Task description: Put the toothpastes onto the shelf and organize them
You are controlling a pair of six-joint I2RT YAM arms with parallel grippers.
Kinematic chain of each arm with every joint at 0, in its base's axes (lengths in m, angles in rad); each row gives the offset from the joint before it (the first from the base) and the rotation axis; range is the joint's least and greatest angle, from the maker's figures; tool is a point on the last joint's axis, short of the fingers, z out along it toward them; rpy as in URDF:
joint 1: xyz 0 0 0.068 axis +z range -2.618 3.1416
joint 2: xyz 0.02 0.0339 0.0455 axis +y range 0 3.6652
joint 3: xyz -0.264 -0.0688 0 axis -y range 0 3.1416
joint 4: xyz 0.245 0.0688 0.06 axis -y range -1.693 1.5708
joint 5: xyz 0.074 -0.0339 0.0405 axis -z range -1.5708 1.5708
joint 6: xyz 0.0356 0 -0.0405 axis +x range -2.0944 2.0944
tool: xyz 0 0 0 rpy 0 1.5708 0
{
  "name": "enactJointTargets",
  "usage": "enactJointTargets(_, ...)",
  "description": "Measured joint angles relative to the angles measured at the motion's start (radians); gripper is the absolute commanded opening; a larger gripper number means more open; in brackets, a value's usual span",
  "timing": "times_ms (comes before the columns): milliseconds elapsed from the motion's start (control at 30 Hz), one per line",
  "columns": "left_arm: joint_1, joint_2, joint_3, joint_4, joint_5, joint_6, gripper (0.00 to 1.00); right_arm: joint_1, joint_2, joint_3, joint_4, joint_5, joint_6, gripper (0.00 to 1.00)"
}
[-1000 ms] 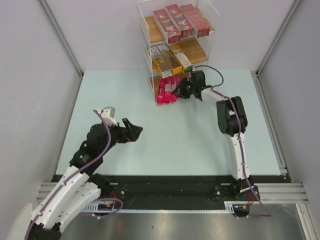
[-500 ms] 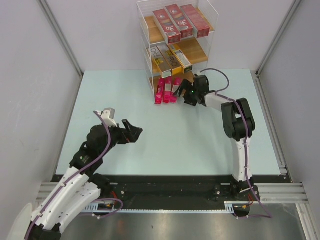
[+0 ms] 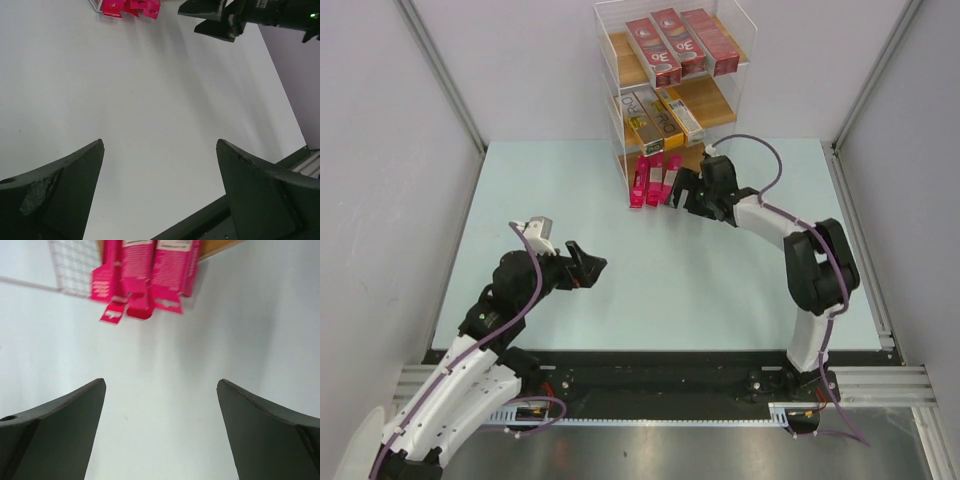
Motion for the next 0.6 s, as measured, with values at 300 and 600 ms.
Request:
enactJointTargets(300, 0.0, 0.019, 0.04, -0.046, -0.029, 0.027, 1.0, 0.056, -0.357, -0.126, -0.159, 0.11, -0.107, 1.0)
enactJointTargets(600, 0.0, 0.02, 0.079, -0.113, -0.137, 0.036, 1.0, 0.055, -0.755, -0.48, -0.293, 0.148, -0.143, 1.0)
